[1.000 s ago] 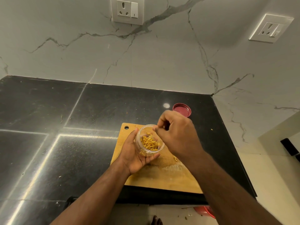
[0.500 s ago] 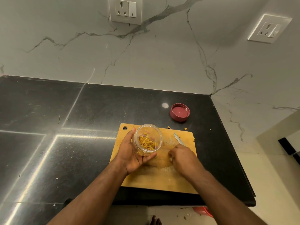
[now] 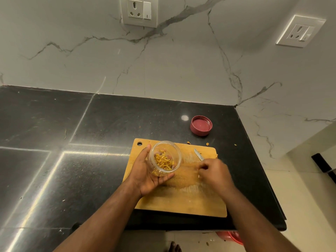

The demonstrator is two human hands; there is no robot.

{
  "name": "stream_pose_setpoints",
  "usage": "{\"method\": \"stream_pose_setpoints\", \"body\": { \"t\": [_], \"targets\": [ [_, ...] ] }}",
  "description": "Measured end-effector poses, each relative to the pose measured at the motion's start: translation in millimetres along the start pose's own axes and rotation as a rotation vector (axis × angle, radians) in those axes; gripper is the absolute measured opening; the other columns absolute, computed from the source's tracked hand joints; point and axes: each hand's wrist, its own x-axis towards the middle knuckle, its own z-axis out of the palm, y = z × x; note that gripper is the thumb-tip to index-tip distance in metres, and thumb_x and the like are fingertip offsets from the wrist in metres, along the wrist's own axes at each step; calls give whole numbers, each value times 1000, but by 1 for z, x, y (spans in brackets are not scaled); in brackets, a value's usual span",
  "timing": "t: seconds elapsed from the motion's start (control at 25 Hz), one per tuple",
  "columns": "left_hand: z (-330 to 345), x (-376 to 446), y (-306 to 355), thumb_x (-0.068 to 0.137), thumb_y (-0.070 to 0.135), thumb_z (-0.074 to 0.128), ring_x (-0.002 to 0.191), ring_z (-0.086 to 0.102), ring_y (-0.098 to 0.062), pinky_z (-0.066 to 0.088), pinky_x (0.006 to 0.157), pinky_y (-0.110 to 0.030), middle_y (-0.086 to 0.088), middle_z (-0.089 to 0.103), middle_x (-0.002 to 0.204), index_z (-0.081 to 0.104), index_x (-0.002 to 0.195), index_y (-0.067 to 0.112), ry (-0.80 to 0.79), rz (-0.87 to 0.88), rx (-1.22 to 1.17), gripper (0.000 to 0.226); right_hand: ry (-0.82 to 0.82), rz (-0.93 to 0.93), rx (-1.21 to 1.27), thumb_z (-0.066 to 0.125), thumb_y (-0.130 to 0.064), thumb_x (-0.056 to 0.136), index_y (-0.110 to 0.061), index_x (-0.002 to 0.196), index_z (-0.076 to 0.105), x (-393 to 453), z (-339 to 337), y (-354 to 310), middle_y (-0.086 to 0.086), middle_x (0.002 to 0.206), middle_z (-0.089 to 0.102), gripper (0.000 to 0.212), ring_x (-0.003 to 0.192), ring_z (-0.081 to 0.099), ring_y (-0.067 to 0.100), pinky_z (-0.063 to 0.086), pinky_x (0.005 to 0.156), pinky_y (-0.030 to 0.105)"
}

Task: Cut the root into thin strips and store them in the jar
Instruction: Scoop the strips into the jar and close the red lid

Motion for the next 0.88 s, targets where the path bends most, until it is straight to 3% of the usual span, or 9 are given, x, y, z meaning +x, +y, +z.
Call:
{"method": "stream_pose_setpoints", "body": {
  "t": [0.12, 0.2, 0.32, 0.44, 0.52, 0.64, 0.72, 0.8, 0.88],
  "targets": [
    [0, -1, 0, 92, 67, 48, 112, 67, -39, 60, 82, -49, -17, 70, 122, 64, 129, 15, -1, 1, 10, 65, -96, 242, 962, 67, 8, 85, -1, 96, 73, -9, -32, -17, 18, 103, 72, 15, 78, 70, 21, 62, 73, 31],
    [3, 0, -2, 93, 67, 47, 112, 68, -38, 60, 82, -49, -17, 71, 121, 65, 128, 14, -9, -3, 18, 65, -140, 153, 1181, 68, 8, 83, 2, 101, 70, -20, -46, -38, 21, 101, 71, 19, 78, 69, 22, 61, 73, 30],
    [8, 1, -5, 94, 67, 45, 113, 67, -36, 60, 84, -48, -18, 70, 123, 65, 129, 12, -26, -5, 51, 68, -64, -208, 985, 72, 3, 82, -4, 100, 72, -41, -55, -76, 14, 96, 73, 19, 81, 71, 22, 62, 76, 35],
    [10, 4, -7, 93, 68, 46, 115, 66, -35, 56, 91, -50, -19, 68, 125, 65, 131, 12, -41, -1, 59, 70, -11, -580, 273, 67, -3, 89, -17, 104, 76, -49, -36, -91, -4, 98, 75, 22, 90, 70, 8, 59, 81, 26],
    [8, 4, -7, 93, 67, 46, 117, 65, -37, 56, 90, -51, -19, 68, 126, 65, 131, 12, -45, 5, 47, 69, -21, -609, 144, 65, -6, 91, -21, 106, 76, -47, -35, -92, -9, 102, 75, 24, 93, 68, 2, 58, 83, 24],
    [1, 4, -4, 92, 68, 48, 118, 64, -39, 60, 83, -49, -20, 67, 126, 65, 130, 12, -43, 3, 9, 70, 149, -583, 391, 72, -9, 88, -19, 100, 76, -39, -50, -84, -10, 89, 74, 16, 83, 69, 4, 59, 76, 26],
    [-1, 4, -4, 92, 68, 48, 118, 64, -39, 60, 82, -49, -20, 67, 127, 64, 131, 12, -44, -3, -1, 70, 138, -573, 437, 72, -9, 87, -18, 99, 75, -41, -47, -83, -9, 88, 73, 16, 82, 69, 7, 60, 75, 28],
    [0, 4, -5, 93, 66, 47, 112, 67, -35, 61, 79, -48, -18, 68, 124, 65, 131, 11, -48, 4, 3, 69, -46, -592, 265, 69, -6, 87, -20, 103, 76, -50, -30, -89, -8, 95, 74, 23, 87, 68, 6, 59, 81, 31],
    [2, 6, -6, 94, 65, 46, 107, 69, -32, 61, 80, -48, -16, 69, 121, 66, 130, 12, -51, 11, 4, 67, -3, -672, 85, 68, -10, 88, -23, 105, 75, -53, -23, -93, -8, 99, 73, 23, 88, 66, 4, 56, 82, 30]
  ]
}}
